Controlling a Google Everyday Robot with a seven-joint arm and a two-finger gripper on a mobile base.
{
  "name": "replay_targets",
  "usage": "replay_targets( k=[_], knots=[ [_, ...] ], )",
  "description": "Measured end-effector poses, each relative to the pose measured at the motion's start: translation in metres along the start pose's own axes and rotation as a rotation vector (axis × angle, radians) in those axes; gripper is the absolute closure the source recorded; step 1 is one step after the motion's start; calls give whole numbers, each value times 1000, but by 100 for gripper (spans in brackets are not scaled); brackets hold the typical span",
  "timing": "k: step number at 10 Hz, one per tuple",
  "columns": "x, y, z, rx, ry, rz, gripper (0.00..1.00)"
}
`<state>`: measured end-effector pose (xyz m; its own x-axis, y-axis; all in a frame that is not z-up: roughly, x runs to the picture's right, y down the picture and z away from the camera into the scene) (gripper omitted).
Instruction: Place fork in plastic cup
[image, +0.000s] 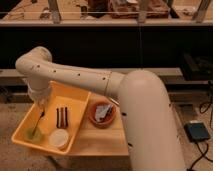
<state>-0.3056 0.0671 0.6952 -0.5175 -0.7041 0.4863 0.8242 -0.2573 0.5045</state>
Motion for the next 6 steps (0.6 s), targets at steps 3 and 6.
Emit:
replay_targets(
  k=[3,6],
  knots=[
    [0,-7,7,-1,-13,-2,100],
    [0,-16,16,-5,-34,-6,95]
  ],
)
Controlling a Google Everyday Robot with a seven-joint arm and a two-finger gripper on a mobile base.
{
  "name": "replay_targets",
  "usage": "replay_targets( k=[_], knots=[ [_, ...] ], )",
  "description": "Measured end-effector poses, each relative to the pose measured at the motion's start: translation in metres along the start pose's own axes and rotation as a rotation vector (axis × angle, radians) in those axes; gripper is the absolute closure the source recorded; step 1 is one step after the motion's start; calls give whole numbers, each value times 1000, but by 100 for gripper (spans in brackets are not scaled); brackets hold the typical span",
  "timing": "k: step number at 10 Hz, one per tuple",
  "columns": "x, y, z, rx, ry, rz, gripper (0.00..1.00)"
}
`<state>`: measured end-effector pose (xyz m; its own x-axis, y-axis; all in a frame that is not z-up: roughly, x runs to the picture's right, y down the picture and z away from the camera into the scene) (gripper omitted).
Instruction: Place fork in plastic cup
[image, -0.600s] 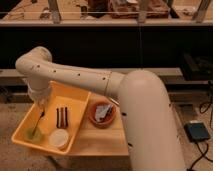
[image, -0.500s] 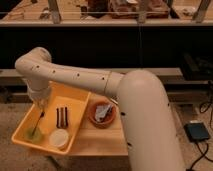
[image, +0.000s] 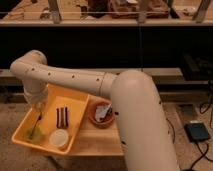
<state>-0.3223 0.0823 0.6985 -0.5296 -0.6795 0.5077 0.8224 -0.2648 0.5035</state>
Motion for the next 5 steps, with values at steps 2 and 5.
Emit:
replay_targets(
  k=[2,5],
  knots=[
    [0,-2,3,-2,-8,2,75],
    [-1,-4,4,-1,-16,4,44]
  ],
)
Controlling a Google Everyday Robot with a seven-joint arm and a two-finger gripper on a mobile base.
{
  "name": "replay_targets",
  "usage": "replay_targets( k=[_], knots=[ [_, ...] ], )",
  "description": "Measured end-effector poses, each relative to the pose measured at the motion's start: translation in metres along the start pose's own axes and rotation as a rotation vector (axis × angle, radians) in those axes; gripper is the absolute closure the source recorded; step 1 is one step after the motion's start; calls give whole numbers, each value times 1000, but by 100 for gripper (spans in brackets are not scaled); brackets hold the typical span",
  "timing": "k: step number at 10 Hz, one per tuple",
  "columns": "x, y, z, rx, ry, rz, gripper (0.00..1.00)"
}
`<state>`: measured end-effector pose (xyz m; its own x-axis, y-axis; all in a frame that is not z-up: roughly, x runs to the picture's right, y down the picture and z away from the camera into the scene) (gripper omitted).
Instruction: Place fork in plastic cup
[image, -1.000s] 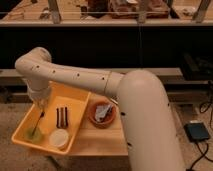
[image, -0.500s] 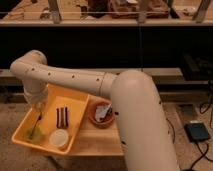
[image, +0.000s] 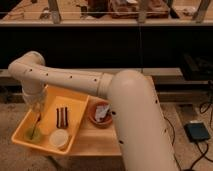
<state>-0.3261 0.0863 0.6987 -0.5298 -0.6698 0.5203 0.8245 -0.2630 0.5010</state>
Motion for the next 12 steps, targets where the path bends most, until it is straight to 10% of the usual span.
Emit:
replay_targets(
  k=[3,12],
  knots=[
    [-1,0,1,1,-6,2,20],
    [-1,1,1,0,-6,3,20]
  ],
)
